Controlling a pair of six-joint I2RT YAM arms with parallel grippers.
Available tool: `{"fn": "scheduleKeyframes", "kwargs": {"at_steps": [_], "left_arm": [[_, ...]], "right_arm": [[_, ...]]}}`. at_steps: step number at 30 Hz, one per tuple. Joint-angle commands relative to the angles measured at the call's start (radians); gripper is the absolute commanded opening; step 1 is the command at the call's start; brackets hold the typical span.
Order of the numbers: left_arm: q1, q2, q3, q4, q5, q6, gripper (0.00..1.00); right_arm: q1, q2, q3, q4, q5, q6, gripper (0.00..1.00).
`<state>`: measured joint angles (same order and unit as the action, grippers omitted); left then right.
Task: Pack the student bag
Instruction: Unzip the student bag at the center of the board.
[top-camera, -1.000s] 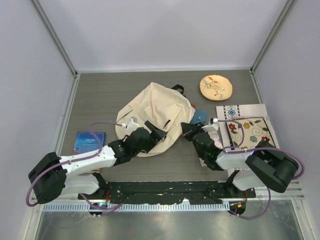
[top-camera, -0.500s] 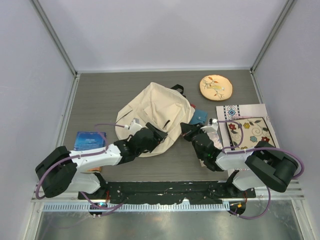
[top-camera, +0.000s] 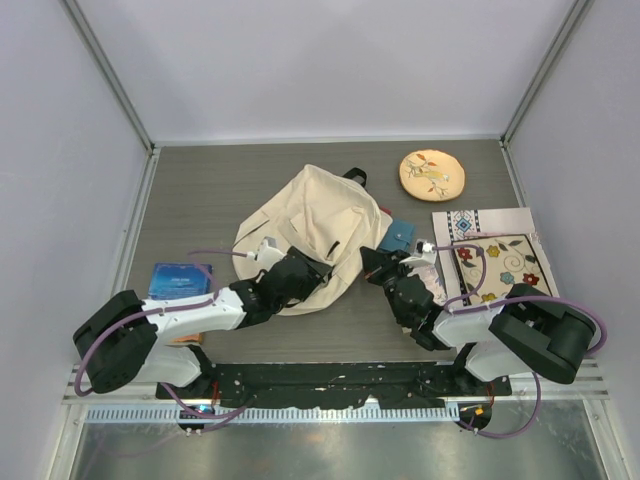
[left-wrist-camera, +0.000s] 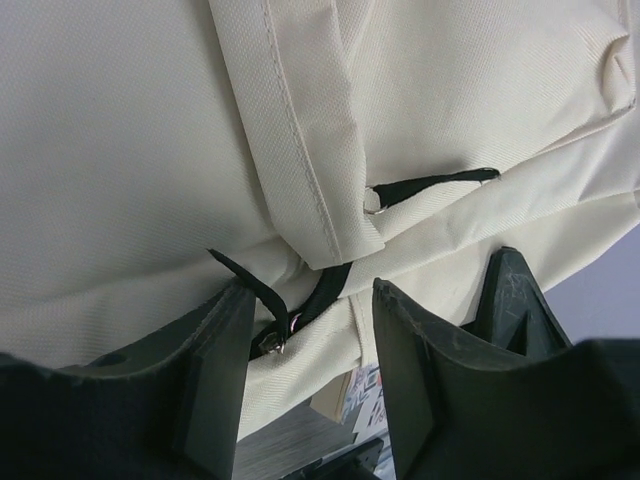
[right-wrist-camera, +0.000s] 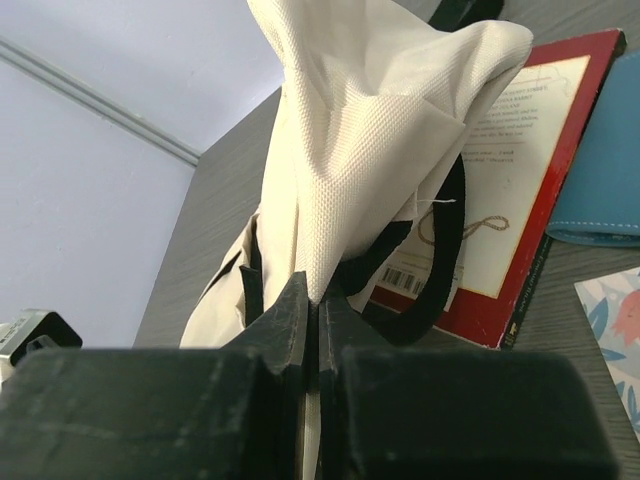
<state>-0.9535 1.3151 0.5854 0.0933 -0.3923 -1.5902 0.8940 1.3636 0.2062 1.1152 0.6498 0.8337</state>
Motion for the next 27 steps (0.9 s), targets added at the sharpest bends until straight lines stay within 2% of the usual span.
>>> {"fn": "scheduleKeyframes", "kwargs": {"at_steps": [1,4,9,10,17,19,20,25,27], "left_arm": [[0.007,0.004,0.004,-0.018,-0.063,-0.001,0.5],[0.009,0.012,-0.002,-0.017,-0.059,-0.007,0.5],[0.007,0.039,0.005,0.0,-0.042,-0.001,0.4],[0.009,0.048,0.007,0.005,-0.036,0.001,0.3],[0.007,0.055,0.004,0.02,-0.036,0.009,0.17],[0.009,0.053,0.004,0.02,-0.036,0.019,0.02],[0.009,0.053,0.004,0.019,-0.037,0.022,0.0],[0.009,0.052,-0.009,0.04,-0.028,0.073,0.0],[0.009,0.039,-0.019,0.049,-0.025,0.096,0.0]], "right_arm": [[0.009,-0.014,-0.008,0.221,0.048,-0.088,0.01],[0.008,-0.012,-0.01,0.227,0.051,-0.09,0.01],[0.01,-0.001,-0.007,0.238,0.05,-0.093,0.01],[0.011,0.002,-0.008,0.239,0.048,-0.097,0.01],[0.014,0.005,-0.008,0.247,0.057,-0.104,0.01],[0.013,0.008,-0.008,0.247,0.059,-0.102,0.01],[0.013,0.009,-0.008,0.247,0.062,-0.096,0.01],[0.013,0.002,0.01,0.186,0.091,-0.081,0.01],[0.011,-0.017,0.045,0.071,0.12,-0.061,0.01]]}}
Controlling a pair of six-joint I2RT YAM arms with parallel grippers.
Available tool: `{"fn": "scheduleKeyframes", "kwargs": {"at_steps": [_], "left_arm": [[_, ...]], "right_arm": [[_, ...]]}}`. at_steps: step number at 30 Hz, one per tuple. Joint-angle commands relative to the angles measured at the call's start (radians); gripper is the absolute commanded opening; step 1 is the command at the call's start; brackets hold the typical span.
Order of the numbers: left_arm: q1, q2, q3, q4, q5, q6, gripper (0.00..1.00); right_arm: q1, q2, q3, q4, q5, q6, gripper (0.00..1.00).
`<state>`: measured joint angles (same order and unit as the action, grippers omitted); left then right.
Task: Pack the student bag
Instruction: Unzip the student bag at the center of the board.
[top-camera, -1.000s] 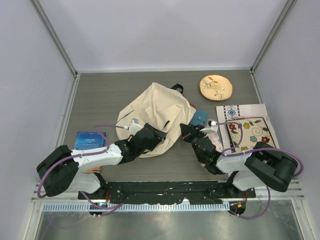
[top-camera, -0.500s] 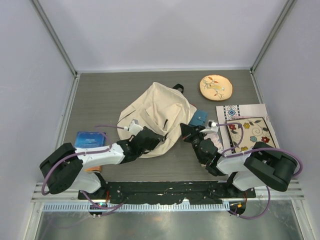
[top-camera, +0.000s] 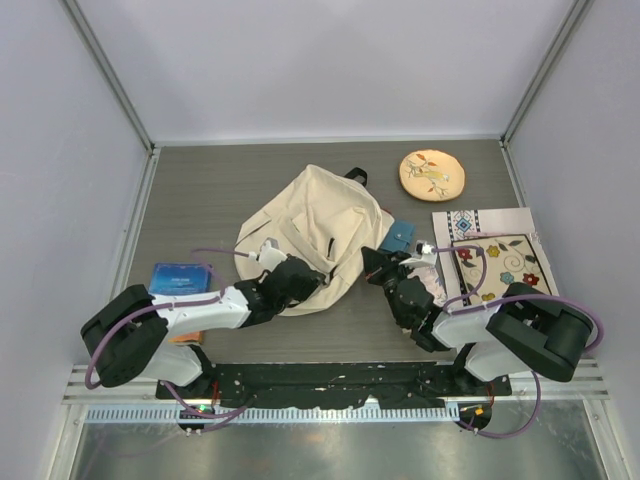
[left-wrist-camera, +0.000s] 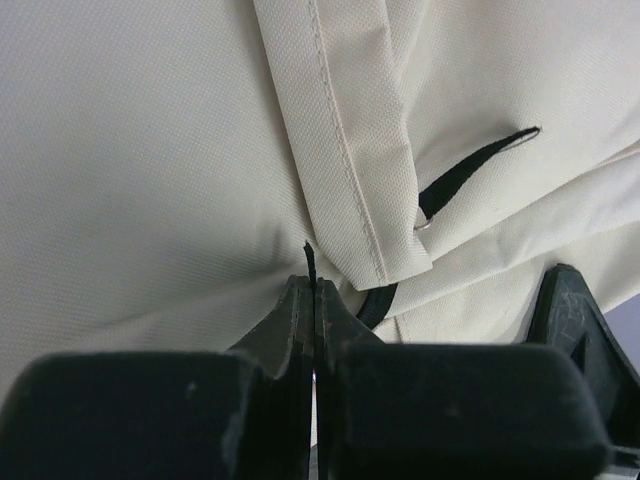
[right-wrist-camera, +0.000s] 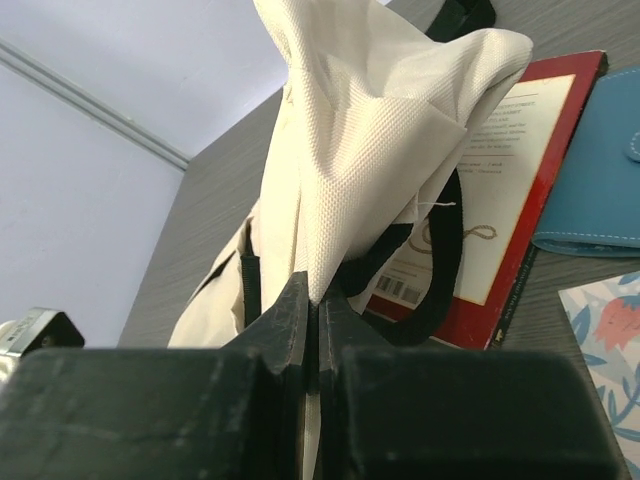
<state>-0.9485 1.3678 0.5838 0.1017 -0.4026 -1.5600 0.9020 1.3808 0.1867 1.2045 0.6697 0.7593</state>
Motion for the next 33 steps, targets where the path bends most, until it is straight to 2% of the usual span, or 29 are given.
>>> {"fn": "scheduleKeyframes", "kwargs": {"at_steps": [1,2,5,9,11,14,16,17,19,20,24,29,33], "left_arm": [[0.004,-0.021,-0.025,0.046,-0.013,0.087,0.0],[0.004,-0.029,-0.047,0.061,-0.015,0.101,0.0],[0.002,-0.079,-0.09,0.078,-0.005,0.162,0.0],[0.002,-0.151,-0.142,0.078,0.005,0.23,0.0],[0.004,-0.189,-0.165,0.069,0.002,0.253,0.0],[0.004,-0.222,-0.194,0.088,-0.015,0.256,0.0],[0.004,-0.226,-0.193,0.099,-0.022,0.273,0.0],[0.002,-0.223,-0.185,0.095,-0.027,0.281,0.0],[0.004,-0.216,-0.167,0.089,-0.033,0.291,0.0],[0.004,-0.211,-0.165,0.095,-0.035,0.291,0.0],[0.004,-0.191,-0.186,0.174,-0.035,0.285,0.0],[0.004,-0.17,-0.185,0.228,0.005,0.314,0.0],[0.004,-0.139,-0.196,0.289,0.079,0.331,0.0]], "right_arm": [[0.002,-0.045,0.083,-0.073,0.105,0.023,0.01],[-0.018,-0.066,0.105,-0.2,0.1,0.032,0.01],[-0.099,-0.089,0.184,-0.395,0.013,0.054,0.01],[-0.266,-0.065,0.253,-0.499,-0.241,0.103,0.01],[-0.31,-0.045,0.272,-0.523,-0.354,0.101,0.01],[-0.345,0.0,0.306,-0.542,-0.439,0.095,0.02],[-0.359,0.03,0.338,-0.568,-0.487,0.107,0.16],[-0.364,0.037,0.356,-0.633,-0.54,0.107,0.36],[-0.377,0.041,0.421,-0.727,-0.599,0.088,0.58],[-0.374,0.032,0.439,-0.829,-0.622,0.066,0.68],[-0.4,-0.112,0.448,-1.077,-0.581,0.034,0.8],[-0.41,-0.316,0.381,-1.192,-0.634,0.096,0.8],[-0.408,-0.38,0.285,-1.185,-0.74,0.199,0.76]]}}
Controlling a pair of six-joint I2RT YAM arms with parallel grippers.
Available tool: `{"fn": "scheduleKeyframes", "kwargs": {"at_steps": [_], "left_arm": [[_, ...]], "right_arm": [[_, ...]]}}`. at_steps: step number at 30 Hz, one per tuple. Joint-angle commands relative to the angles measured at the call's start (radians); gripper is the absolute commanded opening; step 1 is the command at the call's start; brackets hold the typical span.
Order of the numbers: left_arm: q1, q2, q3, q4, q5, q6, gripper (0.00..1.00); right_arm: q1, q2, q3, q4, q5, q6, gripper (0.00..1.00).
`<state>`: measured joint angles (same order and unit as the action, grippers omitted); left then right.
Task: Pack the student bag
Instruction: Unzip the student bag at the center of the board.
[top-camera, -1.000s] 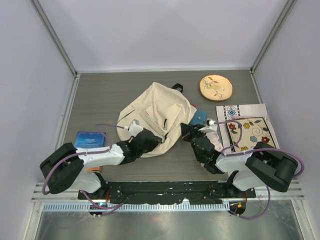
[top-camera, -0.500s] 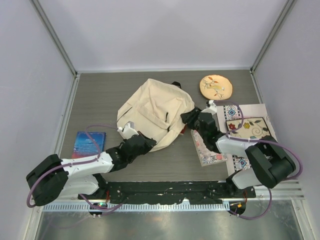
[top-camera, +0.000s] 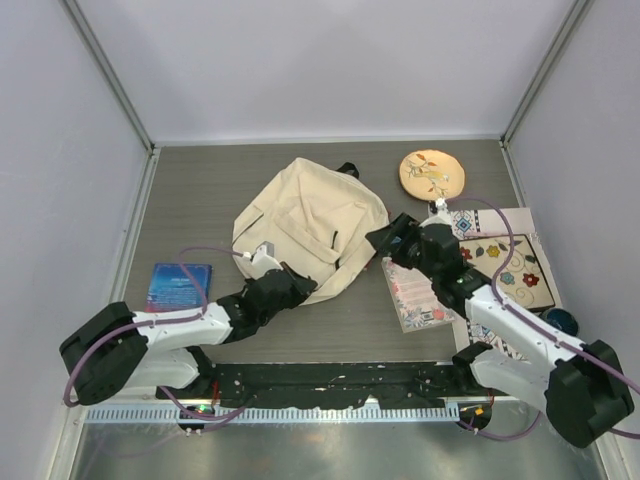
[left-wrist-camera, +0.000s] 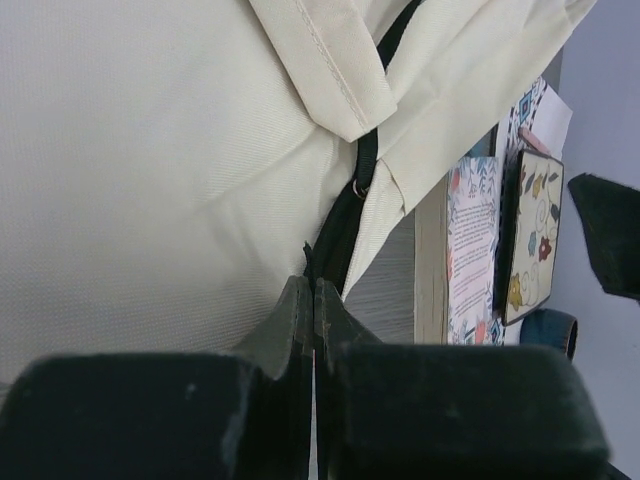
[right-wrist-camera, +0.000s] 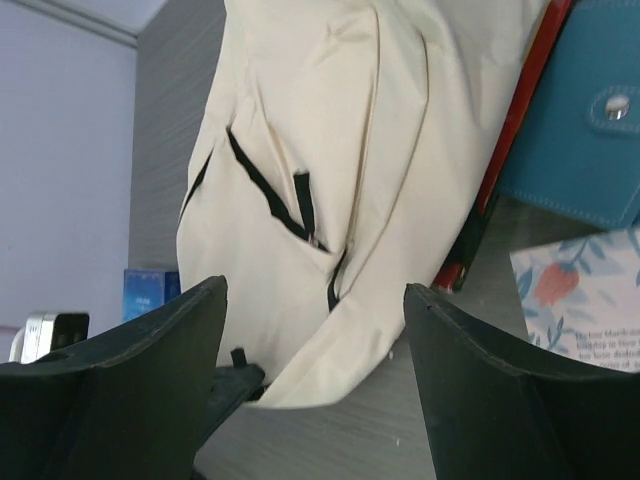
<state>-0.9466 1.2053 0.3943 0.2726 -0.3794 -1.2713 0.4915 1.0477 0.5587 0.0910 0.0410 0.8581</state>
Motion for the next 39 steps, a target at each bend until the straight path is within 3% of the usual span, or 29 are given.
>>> {"fn": "scheduleKeyframes", "kwargs": {"at_steps": [1,5,15,28,39], "left_arm": [[0.0,0.034,-0.009,0.146,0.083,0.047,0.0],[0.0,0.059,-0.012,0.189,0.134,0.082,0.0],[-0.003,0.073,0.006,0.189,0.209,0.2,0.0],[-0.017,0.086,-0.021,0.221,0.249,0.294,0.0],[-0.027,0.08,-0.041,0.287,0.261,0.309,0.0]], "right_arm": [[0.004,-0.046,-0.111,-0.001,-0.175,0.154,0.74],[0.042,0.02,-0.141,0.072,-0.216,0.214,0.67],[0.222,0.196,-0.062,0.073,-0.104,0.228,0.67],[0.229,0.229,0.015,-0.017,-0.055,0.17,0.68],[0.275,0.382,0.084,-0.073,0.036,0.13,0.63]]}}
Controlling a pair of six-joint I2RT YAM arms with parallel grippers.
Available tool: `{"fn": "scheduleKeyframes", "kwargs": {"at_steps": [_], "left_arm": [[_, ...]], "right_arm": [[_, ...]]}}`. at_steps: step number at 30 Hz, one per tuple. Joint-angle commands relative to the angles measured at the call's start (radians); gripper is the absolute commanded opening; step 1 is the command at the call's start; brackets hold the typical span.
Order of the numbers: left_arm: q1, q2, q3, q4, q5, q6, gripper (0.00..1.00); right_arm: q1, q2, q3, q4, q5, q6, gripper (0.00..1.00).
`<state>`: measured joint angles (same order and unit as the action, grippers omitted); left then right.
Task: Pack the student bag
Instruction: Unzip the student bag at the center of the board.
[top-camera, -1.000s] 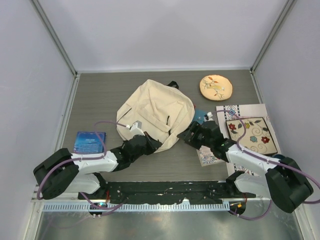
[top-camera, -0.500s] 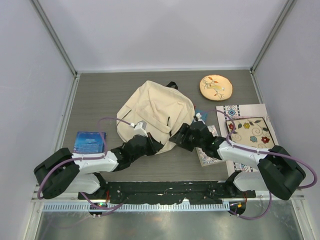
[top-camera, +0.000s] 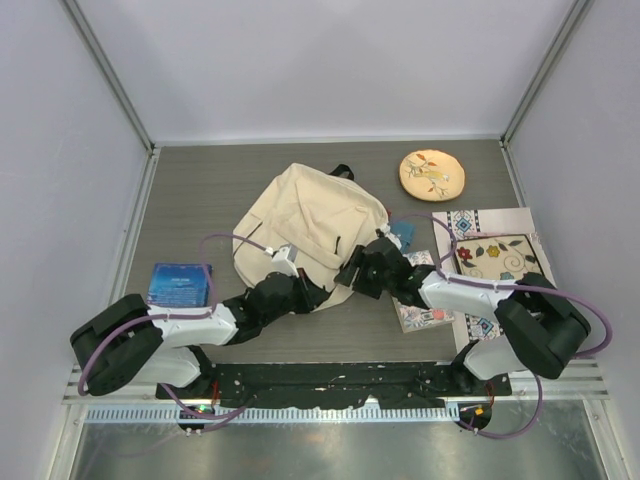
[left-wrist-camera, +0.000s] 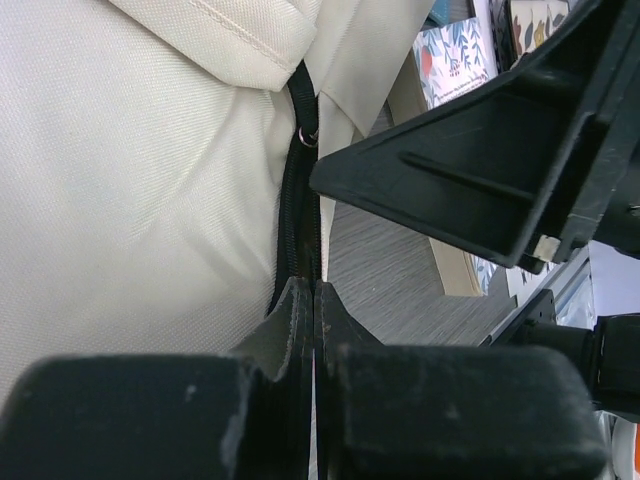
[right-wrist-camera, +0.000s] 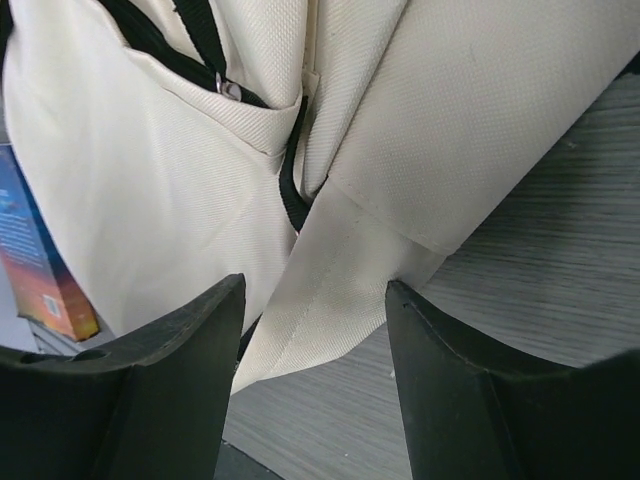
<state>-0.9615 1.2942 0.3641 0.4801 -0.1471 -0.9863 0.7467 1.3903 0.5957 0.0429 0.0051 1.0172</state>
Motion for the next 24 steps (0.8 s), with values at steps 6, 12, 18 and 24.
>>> {"fn": "scheduleKeyframes", "kwargs": {"at_steps": [6,12,18,24], "left_arm": [[-0.016,-0.012,-0.01,0.084,0.056,0.041,0.0],[-0.02,-0.009,-0.027,0.098,0.066,0.037,0.0],[-0.02,-0.05,-0.056,0.077,0.029,0.011,0.0],[-0.02,-0.194,-0.042,-0.17,-0.051,-0.008,0.0]], "right_arm": [[0.028,0.098,0.035,0.018,0.082,-0.012,0.5],[0.029,0.101,0.032,0.032,0.094,-0.016,0.22],[0.029,0.046,0.004,0.037,0.157,-0.022,0.01],[0.028,-0.037,-0.001,0.011,0.274,-0.045,0.01]]}}
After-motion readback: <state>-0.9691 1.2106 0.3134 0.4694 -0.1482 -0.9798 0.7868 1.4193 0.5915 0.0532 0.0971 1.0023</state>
